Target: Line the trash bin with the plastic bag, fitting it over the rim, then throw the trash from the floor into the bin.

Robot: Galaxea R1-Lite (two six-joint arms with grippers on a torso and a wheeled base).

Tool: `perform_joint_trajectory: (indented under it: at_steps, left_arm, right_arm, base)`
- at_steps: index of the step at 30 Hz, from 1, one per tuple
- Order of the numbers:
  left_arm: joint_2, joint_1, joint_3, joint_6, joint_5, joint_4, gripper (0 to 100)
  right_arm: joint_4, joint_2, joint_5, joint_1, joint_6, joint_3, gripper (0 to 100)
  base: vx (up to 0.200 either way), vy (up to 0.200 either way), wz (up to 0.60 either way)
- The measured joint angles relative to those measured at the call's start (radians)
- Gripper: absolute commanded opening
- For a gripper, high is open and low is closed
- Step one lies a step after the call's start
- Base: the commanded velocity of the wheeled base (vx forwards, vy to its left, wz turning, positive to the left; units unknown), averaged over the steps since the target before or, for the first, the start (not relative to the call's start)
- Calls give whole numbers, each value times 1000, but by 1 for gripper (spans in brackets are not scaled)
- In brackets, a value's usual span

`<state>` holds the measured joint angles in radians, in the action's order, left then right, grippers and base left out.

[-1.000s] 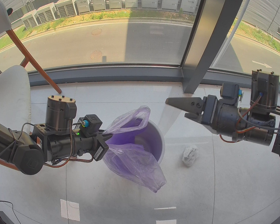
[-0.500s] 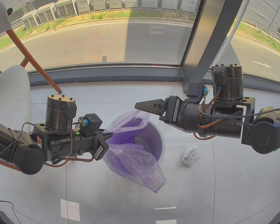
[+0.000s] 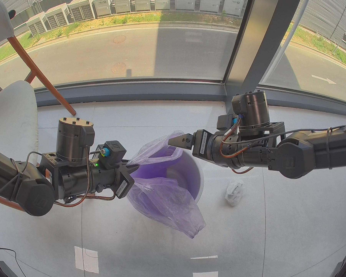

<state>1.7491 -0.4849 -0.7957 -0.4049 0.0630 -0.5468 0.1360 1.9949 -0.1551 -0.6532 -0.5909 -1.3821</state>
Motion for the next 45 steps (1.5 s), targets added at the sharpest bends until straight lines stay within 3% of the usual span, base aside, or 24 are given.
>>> perform_joint_trajectory:
  at_steps: [22,23,42,43,45]
  left_arm:
    - [1,0,8,0,0,0,0]
    - [1,0,8,0,0,0,0]
    - [17,-4,11,0,21,-1,0]
    - [19,-6,8,0,23,-2,100]
    - [27,-9,1,0,36,-13,100]
  right_arm:
    - [-1,179,33,21,4,-149,100]
    - [-2,187,39,21,4,-156,0]
    - [11,223,56,25,19,-187,0]
    - [12,222,58,28,21,-190,0]
    - [12,220,58,37,33,-195,0]
  base:
    - [0,0,0]
    - [0,0,0]
    - [0,0,0]
    - [0,0,0]
    - [0,0,0]
